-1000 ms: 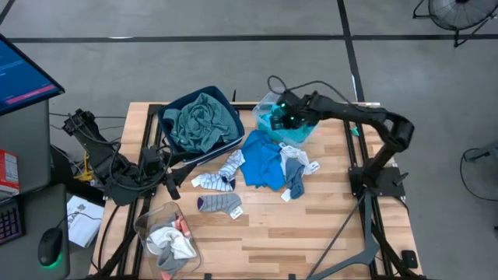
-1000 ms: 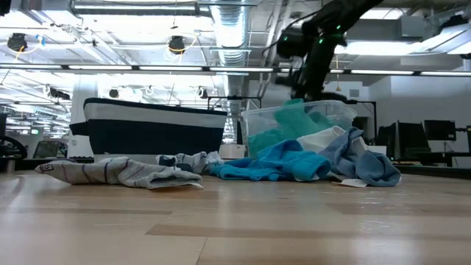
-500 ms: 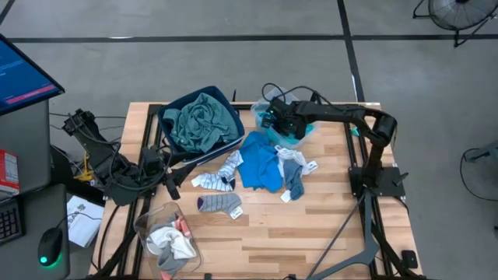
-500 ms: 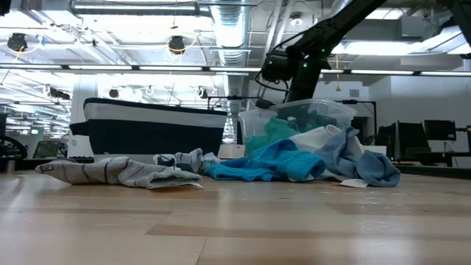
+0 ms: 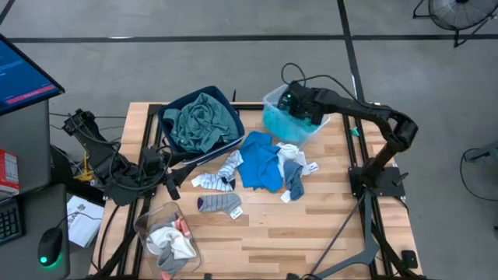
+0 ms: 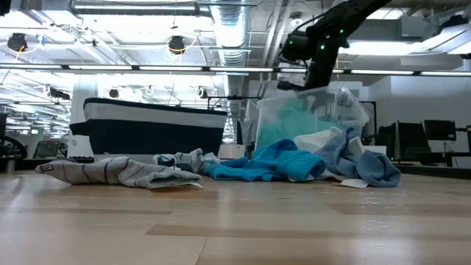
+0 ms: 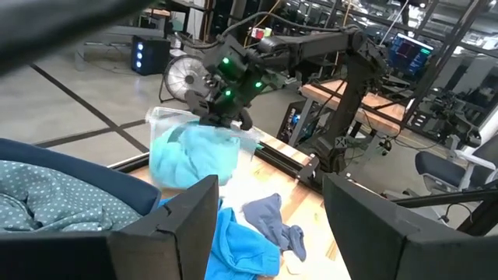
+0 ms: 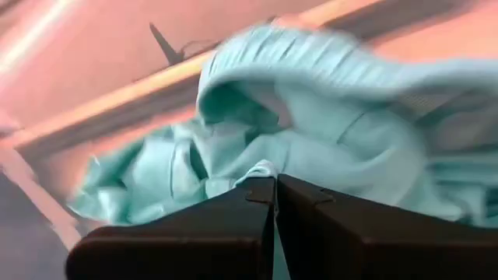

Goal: Pick & Place Cloths
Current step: Put the light blue shorts into the white bin

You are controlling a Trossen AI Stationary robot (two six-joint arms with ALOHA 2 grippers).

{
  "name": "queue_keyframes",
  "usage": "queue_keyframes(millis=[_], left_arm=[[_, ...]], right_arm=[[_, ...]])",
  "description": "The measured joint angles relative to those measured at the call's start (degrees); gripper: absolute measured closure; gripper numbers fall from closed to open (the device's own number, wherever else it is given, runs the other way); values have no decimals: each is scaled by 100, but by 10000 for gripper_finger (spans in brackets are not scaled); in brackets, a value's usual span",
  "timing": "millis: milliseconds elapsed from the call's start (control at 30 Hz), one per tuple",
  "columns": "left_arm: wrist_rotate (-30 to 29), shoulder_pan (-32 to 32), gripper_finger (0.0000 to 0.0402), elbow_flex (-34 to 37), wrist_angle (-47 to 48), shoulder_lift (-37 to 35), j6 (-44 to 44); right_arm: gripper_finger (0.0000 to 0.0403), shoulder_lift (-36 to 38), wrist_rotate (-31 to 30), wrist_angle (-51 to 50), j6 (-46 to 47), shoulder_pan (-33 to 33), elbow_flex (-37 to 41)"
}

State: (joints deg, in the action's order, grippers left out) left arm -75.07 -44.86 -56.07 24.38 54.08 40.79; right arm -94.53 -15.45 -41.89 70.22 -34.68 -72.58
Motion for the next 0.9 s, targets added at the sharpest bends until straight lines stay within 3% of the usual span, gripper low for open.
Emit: queue_keyframes(millis=[167, 500, 667, 900], left_arm=[[-12, -2, 188, 1, 6, 1, -4], [-50, 59, 188, -1, 10, -2, -4], [-52, 129, 188, 1, 21, -2, -4], [-58, 184, 188, 0, 19, -2, -4]], right_arm=[[402, 32, -10, -754, 360, -248, 11], [403, -107, -106, -565, 541, -300, 354], [403, -532, 175, -59, 322, -253, 385], [403, -636, 536, -208, -497, -260, 328]])
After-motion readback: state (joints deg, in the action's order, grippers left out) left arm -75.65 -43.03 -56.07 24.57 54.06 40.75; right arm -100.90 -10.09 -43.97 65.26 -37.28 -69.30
